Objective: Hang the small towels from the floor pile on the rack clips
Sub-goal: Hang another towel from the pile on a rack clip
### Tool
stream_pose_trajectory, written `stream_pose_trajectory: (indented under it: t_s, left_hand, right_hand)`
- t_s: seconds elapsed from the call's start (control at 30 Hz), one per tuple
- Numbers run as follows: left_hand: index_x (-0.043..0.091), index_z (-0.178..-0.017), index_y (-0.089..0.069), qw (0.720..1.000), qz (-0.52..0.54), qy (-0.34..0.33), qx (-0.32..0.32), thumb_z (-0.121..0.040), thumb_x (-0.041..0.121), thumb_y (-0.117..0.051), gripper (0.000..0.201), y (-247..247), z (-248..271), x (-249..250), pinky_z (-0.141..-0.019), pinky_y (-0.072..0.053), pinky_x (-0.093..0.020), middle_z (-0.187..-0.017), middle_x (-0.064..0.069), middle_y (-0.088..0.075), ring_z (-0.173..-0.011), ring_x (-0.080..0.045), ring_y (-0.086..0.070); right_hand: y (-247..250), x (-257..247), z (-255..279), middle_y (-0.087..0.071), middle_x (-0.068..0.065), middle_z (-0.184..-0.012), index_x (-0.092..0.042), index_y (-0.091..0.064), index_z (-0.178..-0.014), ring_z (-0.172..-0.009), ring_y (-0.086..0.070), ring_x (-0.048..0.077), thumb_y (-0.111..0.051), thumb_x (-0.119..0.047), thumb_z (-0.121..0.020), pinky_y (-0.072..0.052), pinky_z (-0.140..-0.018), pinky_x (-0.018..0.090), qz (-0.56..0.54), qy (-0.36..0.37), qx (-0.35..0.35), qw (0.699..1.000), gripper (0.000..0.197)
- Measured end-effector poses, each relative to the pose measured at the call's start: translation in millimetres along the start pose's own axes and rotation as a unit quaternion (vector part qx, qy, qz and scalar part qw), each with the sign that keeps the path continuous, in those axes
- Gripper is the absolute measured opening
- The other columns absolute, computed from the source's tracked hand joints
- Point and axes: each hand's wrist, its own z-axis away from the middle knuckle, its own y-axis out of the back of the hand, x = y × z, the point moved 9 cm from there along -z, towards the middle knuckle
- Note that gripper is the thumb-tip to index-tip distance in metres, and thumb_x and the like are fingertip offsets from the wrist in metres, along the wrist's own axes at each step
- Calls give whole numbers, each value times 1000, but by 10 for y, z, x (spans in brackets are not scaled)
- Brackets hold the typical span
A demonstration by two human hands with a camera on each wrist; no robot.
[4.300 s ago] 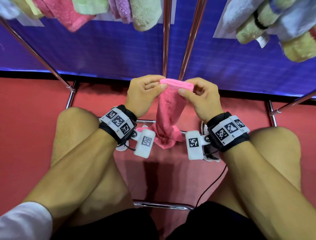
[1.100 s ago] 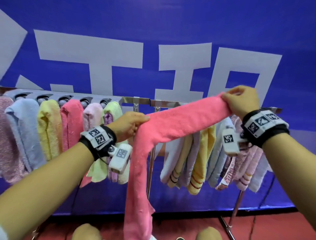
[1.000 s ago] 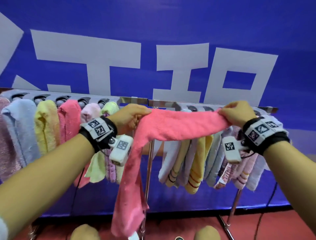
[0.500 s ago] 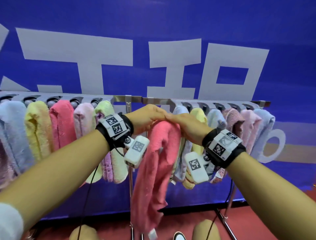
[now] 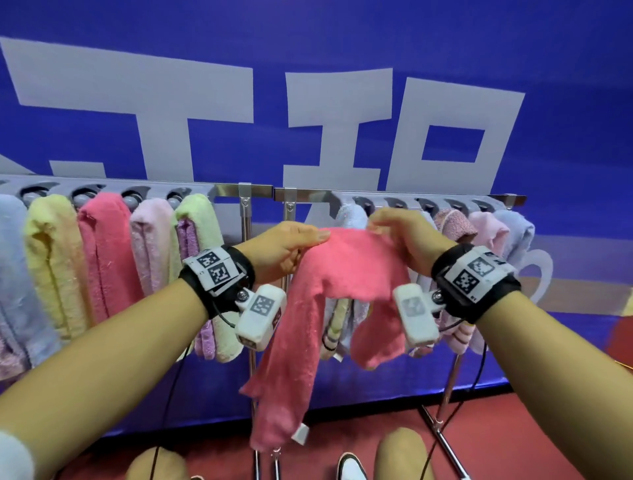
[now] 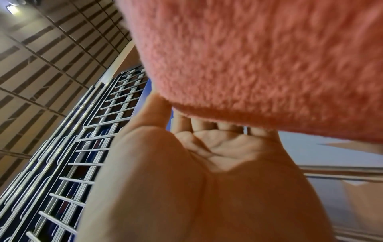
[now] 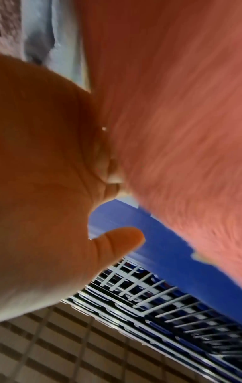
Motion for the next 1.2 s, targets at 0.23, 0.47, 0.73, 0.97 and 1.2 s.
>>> stream_pose_trajectory:
  t_s: [0.23,0.47,0.73,0.97,1.2]
  left_hand:
    - [0,-88,-63,997,-35,-51,45,-92,23,-62,23,-60,-1,129,-43,-38,-15,-58,3,-59,-45,-5,-48]
    - [-3,-90,-64,1000,-16,-3,8,-88,24,-59,27,46,135,85,-47,-48,-20,-59,-4,-65,-48,-10,-58]
    - [7,-74,-67,997,-13,58,-38,-95,10,-50,27,-47,138,-142,-42,-43,-18,-54,2,-58,-44,-9,-54]
    - [13,-70,-67,996,-62,61,-29,-69,18,-69,6,-151,-122,-169,-51,-34,-24,-58,2,-53,-50,-12,-45]
    - [17,-98,-63,999,-32,-19,10,-83,1,-54,24,-425,-520,190,-51,-30,-24,-71,-2,-52,-56,-11,-43]
  right_hand:
    - [-422,224,-54,-66,18,-97,5,-65,-107,-87,-63,29,-68,-22,-76,-49,-84,37,6,-34,-98,995,42]
    - [-384,88,-107,-50,12,-80,-3,-53,-91,-73,-54,26,-58,-10,-84,-46,-64,28,-81,8,-67,994,11]
    - [-468,322,11,-60,6,-70,-6,-60,-81,-61,-57,16,-59,-15,-93,-48,-57,25,49,-24,-122,991,15]
    - [-114,263,142,-58,-7,-56,-8,-48,-70,-50,-53,4,-41,-2,-101,-43,-49,15,13,-21,-109,994,32]
    - [530,-22,135,-58,1,-66,-10,-59,-80,-57,-51,14,-61,-7,-69,-38,-55,25,-28,21,-33,999,11]
